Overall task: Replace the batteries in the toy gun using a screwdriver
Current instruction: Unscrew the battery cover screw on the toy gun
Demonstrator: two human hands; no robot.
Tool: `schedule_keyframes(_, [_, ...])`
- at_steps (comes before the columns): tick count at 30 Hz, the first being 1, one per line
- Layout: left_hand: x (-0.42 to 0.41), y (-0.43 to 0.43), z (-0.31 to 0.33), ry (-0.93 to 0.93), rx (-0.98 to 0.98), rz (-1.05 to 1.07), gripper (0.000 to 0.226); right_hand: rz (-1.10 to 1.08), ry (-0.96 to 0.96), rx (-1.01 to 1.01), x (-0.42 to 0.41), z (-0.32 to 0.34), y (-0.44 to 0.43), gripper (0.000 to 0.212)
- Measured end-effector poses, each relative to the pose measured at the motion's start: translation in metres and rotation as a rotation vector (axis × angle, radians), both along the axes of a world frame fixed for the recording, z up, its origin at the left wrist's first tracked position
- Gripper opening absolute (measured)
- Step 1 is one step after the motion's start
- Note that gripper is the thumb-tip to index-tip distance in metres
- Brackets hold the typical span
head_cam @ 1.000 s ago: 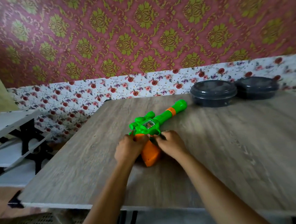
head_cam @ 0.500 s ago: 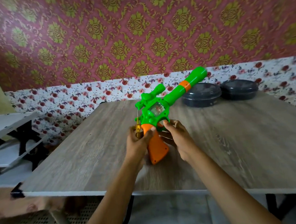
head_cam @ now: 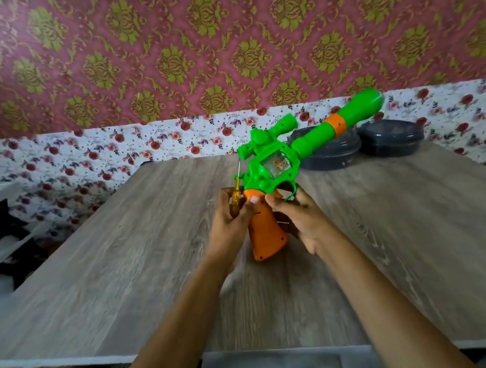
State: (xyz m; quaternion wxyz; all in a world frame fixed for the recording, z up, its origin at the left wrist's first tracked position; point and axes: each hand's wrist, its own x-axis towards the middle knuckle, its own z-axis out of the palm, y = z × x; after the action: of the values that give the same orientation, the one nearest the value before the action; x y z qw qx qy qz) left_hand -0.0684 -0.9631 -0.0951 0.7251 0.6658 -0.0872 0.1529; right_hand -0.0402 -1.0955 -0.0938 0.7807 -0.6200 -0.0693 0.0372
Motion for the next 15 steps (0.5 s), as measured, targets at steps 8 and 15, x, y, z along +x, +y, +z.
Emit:
schedule_keyframes(8, [0.001, 0.001, -0.001, 0.082, 0.032, 0.091, 0.011, 0.152, -0.072, -0.1, -0.003, -0.009, -0.002, 0.065])
schedule_keyframes(15, [-0.003, -0.001, -0.003, 0.137, -0.106, 0.096, 0.028, 0.245, -0.074, -0.013, -0.016, -0.007, -0.002, 0.054])
